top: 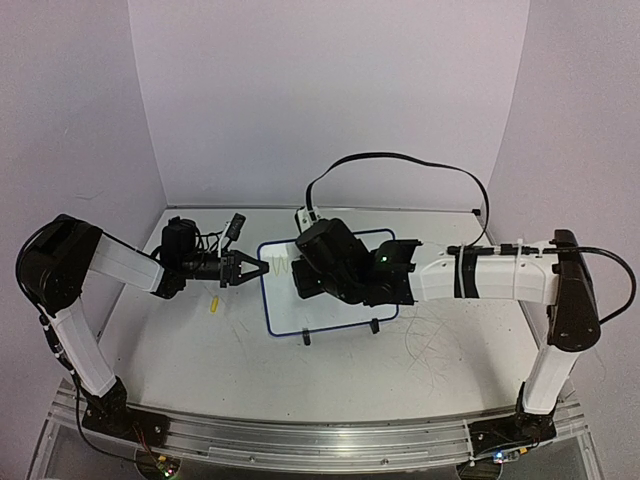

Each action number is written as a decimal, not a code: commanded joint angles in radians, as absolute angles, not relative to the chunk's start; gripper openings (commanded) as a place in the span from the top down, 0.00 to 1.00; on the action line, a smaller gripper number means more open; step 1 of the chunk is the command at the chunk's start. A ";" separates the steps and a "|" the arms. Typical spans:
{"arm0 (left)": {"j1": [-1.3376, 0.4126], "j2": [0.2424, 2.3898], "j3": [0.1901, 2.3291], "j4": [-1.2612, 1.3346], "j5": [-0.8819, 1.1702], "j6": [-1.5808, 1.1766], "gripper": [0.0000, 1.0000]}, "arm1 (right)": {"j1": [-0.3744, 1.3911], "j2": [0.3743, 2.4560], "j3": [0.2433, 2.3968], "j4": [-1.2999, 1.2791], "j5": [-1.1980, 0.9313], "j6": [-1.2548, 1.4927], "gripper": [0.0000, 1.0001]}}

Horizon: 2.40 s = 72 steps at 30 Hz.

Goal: Write a sentence on the whiteboard

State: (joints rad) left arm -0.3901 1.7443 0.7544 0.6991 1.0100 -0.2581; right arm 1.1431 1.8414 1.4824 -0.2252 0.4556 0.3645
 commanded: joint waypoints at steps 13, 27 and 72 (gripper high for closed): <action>-0.382 1.744 0.741 0.658 0.951 -0.204 1.00 | 1.136 1.869 1.543 -0.241 0.492 0.377 1.00; -0.382 1.747 0.744 0.655 0.951 -0.202 1.00 | 1.135 1.902 1.582 -0.254 0.477 0.362 1.00; -0.381 1.745 0.742 0.651 0.952 -0.201 1.00 | 1.136 1.853 1.511 -0.276 0.542 0.433 1.00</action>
State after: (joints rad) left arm -0.3897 1.7443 0.7544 0.6968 1.0030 -0.2581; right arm 1.1489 1.8832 1.4902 -0.2566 0.4452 0.4251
